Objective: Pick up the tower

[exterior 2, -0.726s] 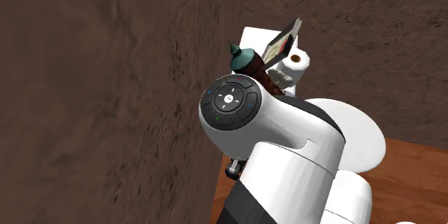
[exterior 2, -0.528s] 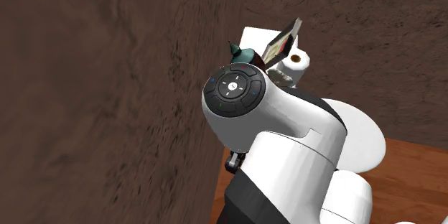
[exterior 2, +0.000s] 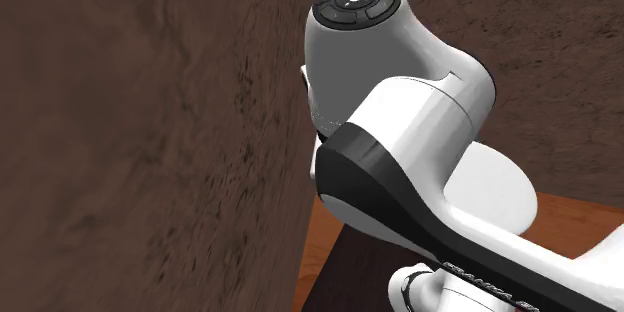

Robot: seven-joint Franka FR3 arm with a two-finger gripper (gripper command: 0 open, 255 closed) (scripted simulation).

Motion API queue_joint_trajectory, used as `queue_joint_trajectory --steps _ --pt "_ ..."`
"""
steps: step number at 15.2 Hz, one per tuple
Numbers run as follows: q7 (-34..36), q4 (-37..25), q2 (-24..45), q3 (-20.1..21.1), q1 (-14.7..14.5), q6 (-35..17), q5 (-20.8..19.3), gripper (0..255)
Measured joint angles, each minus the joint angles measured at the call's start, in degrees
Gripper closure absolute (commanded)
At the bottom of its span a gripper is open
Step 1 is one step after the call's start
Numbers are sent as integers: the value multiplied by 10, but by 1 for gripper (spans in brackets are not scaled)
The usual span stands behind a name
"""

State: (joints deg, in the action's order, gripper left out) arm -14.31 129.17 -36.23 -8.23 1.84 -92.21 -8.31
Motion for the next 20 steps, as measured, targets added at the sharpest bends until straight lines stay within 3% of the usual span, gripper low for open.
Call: queue_joint_trajectory --steps 1,5,7,11,13,16,20 --pt "-8 -15 9 -9 0 -11 2 0" --pt "-55 -85 63 -55 -2 40 10 0" --pt "-79 -121 85 -79 -5 17 18 0" --pt "-132 -195 132 -131 -7 68 41 0" --pt "-159 -250 172 -157 -13 34 65 0" --pt "-170 -251 173 -166 -12 24 74 0" --pt "-175 -220 170 -172 -9 -53 73 0"
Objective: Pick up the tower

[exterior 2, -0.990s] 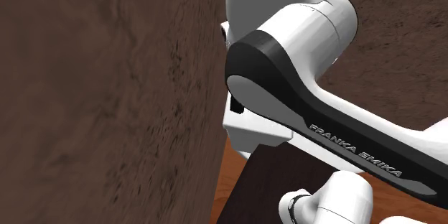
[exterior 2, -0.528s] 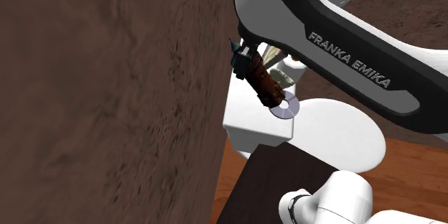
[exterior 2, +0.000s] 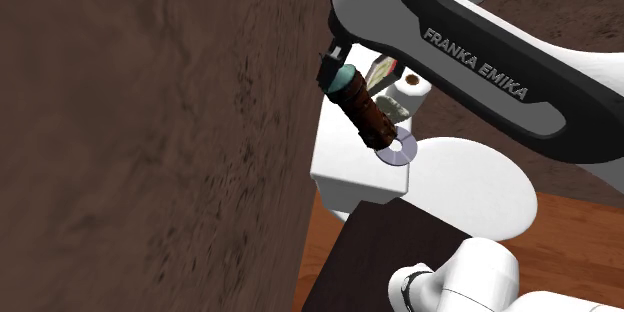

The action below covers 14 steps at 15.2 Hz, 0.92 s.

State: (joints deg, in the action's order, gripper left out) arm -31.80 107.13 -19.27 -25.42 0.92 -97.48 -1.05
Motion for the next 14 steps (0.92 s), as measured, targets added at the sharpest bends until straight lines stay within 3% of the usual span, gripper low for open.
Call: queue_joint_trajectory --steps 2,3,6,14 --pt "0 14 -6 0 -1 -26 1 0" --pt "0 18 -8 0 -1 -34 0 255" --pt "-2 17 0 -5 1 -63 -20 255" --pt "0 17 2 -7 2 -68 -6 255"
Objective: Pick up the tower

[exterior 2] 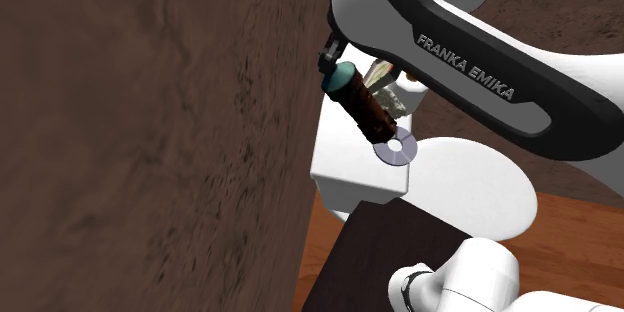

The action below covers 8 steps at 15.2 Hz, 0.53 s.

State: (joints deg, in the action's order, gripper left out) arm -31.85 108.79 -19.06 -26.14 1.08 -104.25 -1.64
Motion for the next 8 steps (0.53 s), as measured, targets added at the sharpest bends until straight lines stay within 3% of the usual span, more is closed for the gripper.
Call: queue_joint_trajectory --steps 5,8 --pt "5 -29 11 -4 -4 53 4 255" --pt "4 -70 28 -9 -8 125 10 255"
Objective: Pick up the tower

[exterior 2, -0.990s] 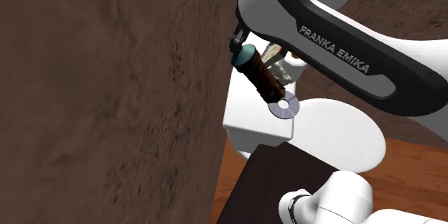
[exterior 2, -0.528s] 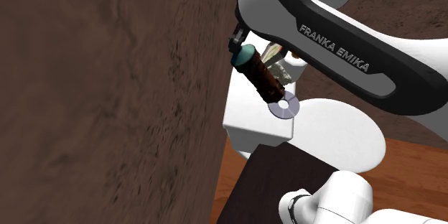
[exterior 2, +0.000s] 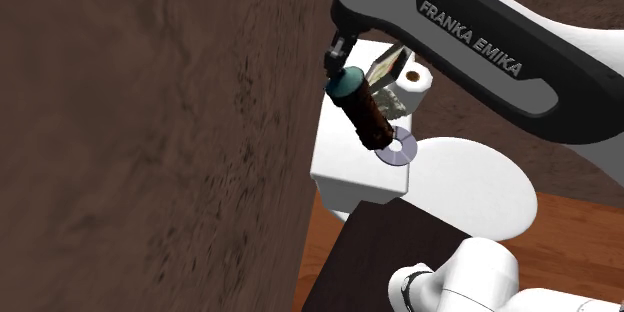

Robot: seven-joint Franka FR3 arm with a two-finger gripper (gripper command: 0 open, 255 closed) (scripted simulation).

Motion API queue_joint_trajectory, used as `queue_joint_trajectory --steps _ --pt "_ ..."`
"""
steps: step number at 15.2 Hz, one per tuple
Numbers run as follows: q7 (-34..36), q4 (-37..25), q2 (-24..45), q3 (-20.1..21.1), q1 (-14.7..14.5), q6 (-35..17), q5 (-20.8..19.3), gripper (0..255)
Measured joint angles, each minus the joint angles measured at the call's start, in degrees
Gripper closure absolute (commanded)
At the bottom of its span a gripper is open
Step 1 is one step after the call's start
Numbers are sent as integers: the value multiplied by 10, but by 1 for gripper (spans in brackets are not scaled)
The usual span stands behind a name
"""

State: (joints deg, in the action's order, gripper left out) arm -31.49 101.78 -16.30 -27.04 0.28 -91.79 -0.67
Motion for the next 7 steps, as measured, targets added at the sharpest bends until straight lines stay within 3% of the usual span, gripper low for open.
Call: queue_joint_trajectory --steps 2,6,7 --pt "2 -7 -11 7 -3 -1 -3 255" --pt "1 -66 14 -1 -8 81 7 255" --pt "0 -59 6 3 -9 74 4 255"
